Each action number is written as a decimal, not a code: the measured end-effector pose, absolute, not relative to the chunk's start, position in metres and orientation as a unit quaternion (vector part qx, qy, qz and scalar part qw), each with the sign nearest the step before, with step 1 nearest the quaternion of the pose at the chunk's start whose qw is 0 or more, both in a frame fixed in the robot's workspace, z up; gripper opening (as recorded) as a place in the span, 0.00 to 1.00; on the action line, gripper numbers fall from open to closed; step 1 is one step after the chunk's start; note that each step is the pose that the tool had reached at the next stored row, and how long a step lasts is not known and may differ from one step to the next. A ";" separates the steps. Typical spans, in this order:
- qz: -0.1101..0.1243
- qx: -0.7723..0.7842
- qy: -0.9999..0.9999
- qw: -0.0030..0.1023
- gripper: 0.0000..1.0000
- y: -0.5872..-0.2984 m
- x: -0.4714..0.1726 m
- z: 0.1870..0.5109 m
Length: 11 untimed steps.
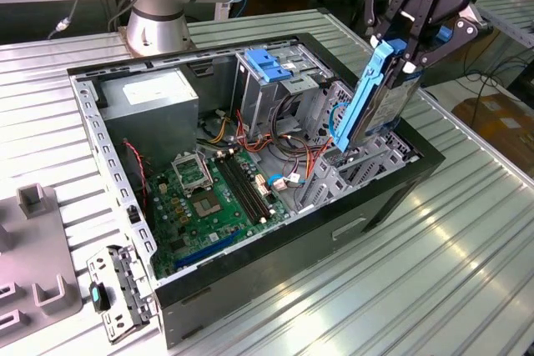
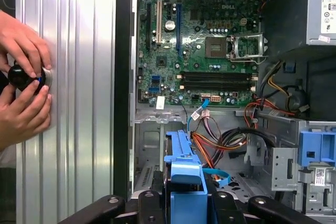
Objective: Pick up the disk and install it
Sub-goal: 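Insert the disk into the insertion slot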
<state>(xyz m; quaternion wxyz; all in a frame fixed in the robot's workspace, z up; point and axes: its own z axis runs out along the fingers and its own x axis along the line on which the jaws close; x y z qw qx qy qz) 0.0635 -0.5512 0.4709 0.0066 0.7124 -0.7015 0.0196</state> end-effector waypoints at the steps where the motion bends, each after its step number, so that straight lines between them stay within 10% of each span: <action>1: 0.020 0.712 -0.702 0.007 0.37 -0.551 0.063 0.470; 11: 0.020 0.711 -0.703 0.007 0.37 -0.551 0.061 0.462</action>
